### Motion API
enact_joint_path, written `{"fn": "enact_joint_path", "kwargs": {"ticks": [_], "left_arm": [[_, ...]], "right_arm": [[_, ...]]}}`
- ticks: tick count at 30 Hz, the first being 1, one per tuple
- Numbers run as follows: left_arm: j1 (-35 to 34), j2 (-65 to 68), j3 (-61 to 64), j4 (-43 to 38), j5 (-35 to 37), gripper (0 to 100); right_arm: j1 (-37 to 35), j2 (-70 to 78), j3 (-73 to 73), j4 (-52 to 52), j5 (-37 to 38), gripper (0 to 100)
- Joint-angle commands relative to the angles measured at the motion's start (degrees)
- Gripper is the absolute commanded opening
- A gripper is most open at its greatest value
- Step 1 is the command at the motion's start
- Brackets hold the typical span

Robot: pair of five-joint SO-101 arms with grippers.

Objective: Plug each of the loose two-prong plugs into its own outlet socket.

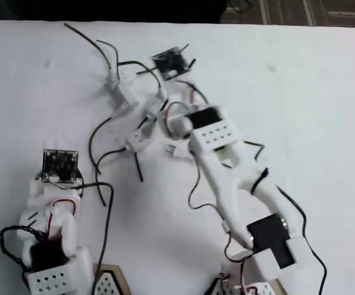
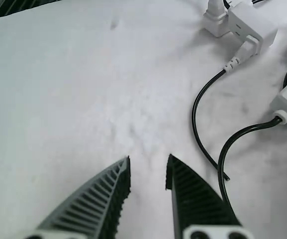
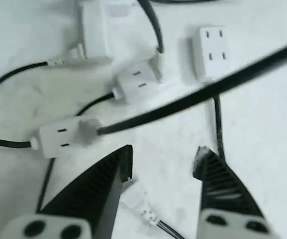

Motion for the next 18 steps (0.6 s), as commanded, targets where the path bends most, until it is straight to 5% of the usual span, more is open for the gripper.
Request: {"fn": "enact_joint_path", "kwargs": {"ticks": [1,13,18], "left_arm": [[-0.40,-0.48,-0.35,-1.14,-0.53,14],[-0.31,-0.48,-0.35,-0.97,-0.53,14],[-0.31,-0.48,-0.35,-1.05,-0.53,14]], "right_arm": [[4.35,-3.12,-0.53,1.01,2.73,19.2],[10.07,17.27,1.67,-20.44,9.23,19.1],[10.77,26.59,-4.84,-21.32,9.05,19.0]]}}
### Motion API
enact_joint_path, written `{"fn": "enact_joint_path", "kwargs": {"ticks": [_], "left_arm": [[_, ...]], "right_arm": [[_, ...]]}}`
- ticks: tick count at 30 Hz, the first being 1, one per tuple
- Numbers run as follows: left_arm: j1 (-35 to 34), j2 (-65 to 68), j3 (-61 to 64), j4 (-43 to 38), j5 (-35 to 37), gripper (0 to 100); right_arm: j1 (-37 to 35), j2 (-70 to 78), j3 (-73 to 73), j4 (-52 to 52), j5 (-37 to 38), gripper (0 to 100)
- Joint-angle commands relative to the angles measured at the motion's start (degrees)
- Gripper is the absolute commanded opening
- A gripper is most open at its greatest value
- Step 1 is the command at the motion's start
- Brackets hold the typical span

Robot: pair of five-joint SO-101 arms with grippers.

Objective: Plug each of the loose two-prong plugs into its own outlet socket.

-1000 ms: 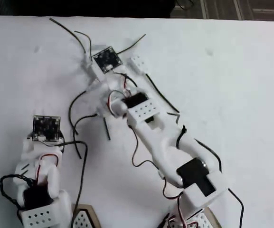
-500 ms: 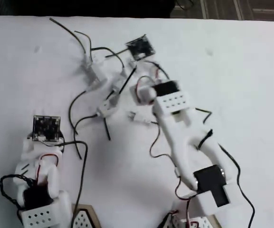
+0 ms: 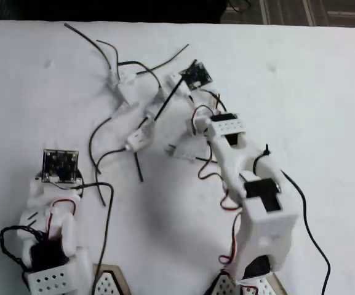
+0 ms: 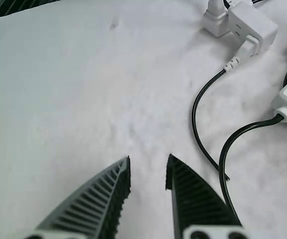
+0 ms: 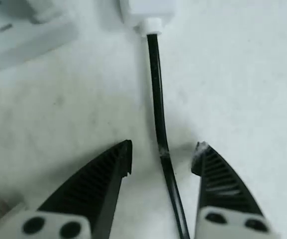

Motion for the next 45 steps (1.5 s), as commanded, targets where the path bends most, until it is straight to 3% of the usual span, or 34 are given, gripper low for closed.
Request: {"fn": "enact_joint_path", "kwargs": {"ticks": [1,5,9,16,28,35,45], "left_arm": [[-0.31,-0.48,-0.35,-1.05,-0.53,14],[-0.31,-0.48,-0.35,-1.05,-0.53,14],[-0.31,-0.48,-0.35,-1.05,-0.44,14],[-0.31,-0.48,-0.35,-1.05,-0.44,14],[-0.31,-0.48,-0.26,-1.05,-0.44,14],[-0.31,-0.48,-0.26,-1.05,-0.35,14],[-0.31,-0.48,-0.26,-1.05,-0.26,14]], "right_arm": [[1.01,4.70,-5.98,-1.27,0.35,18.0],[1.36,9.63,-9.85,-1.27,0.62,1.3],[1.27,8.04,-10.11,3.03,0.53,1.5],[1.27,-5.14,-10.11,19.65,0.00,1.7],[0.31,-32.13,-10.02,45.32,-15.82,1.7],[-8.84,-47.69,-3.43,55.16,-20.13,1.7],[-26.24,-56.13,21.01,44.62,-26.20,1.7]]}}
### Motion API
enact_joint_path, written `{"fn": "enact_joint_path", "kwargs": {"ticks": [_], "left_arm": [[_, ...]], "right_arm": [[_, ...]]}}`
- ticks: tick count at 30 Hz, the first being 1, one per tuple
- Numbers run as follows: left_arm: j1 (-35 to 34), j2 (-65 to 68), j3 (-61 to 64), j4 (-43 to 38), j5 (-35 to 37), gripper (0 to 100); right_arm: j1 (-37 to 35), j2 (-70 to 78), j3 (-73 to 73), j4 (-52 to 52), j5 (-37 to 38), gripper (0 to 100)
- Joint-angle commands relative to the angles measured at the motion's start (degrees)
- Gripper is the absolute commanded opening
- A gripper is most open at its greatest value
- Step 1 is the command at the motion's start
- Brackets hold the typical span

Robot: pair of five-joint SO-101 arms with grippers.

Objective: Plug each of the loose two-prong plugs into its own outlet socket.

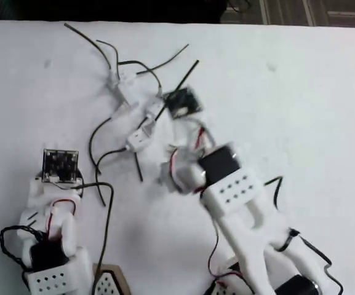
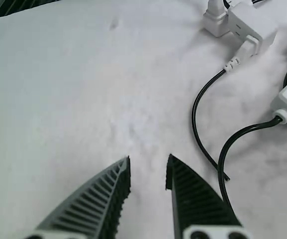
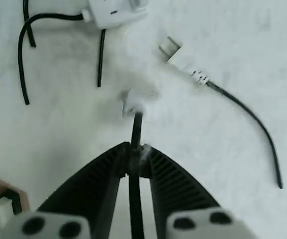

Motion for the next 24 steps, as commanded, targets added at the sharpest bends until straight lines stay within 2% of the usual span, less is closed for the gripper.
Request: {"fn": "enact_joint_path", "kwargs": {"ticks": [1,4,9,11,17,21,24], "left_arm": [[-0.31,-0.48,-0.26,-1.05,-0.26,14],[-0.31,-0.48,-0.26,-0.97,-0.35,14],[-0.31,-0.48,-0.26,-0.97,-0.44,14],[-0.31,-0.48,-0.26,-0.97,-0.44,14],[-0.31,-0.48,-0.26,-0.88,-0.44,14],[-0.31,-0.48,-0.26,-0.88,-0.53,14],[-0.31,-0.48,-0.26,-0.79,-0.53,14]], "right_arm": [[-4.70,-2.24,7.12,-4.44,-0.88,1.7],[-9.71,-2.24,10.46,-3.91,-1.05,3.8],[-16.40,-2.24,6.42,4.62,-7.74,20.6],[-17.27,-2.24,2.64,8.22,-8.18,22.4],[-17.10,-2.15,-5.71,11.21,-8.53,13.9],[-17.10,-1.63,-3.08,4.26,-8.00,1.5],[-16.66,-1.71,2.37,-2.33,-6.15,2.8]]}}
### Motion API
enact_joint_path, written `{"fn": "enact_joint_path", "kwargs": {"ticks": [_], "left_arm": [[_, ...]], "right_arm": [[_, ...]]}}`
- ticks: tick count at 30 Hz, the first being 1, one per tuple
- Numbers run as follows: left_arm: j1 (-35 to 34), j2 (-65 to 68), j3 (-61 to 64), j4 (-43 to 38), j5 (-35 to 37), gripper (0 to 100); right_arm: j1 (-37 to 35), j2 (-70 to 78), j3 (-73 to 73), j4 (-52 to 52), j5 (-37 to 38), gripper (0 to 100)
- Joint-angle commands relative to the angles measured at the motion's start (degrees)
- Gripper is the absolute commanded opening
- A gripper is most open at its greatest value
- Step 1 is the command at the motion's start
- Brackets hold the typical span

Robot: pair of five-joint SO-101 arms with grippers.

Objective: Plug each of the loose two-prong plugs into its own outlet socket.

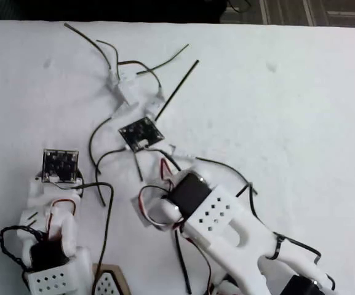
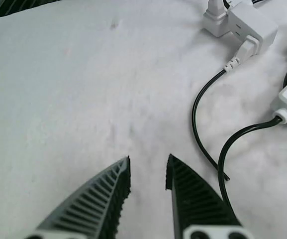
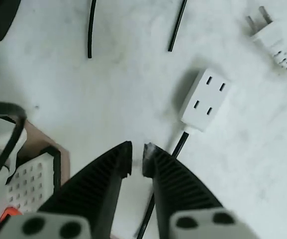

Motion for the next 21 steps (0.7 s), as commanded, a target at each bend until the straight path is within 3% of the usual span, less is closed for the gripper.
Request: {"fn": "enact_joint_path", "kwargs": {"ticks": [1,5,10,21], "left_arm": [[-0.31,-0.48,-0.26,-0.79,-0.53,14],[-0.31,-0.48,-0.26,-0.79,-0.53,14],[-0.31,-0.48,-0.26,-0.79,-0.53,14],[-0.31,-0.48,-0.26,-0.79,-0.53,14]], "right_arm": [[1.01,-0.75,4.22,-7.52,3.52,1.9],[6.37,-0.57,7.91,-13.23,6.07,5.3],[10.51,1.98,8.70,-13.67,6.51,20.8],[10.68,22.37,5.80,-22.02,4.31,21.7]]}}
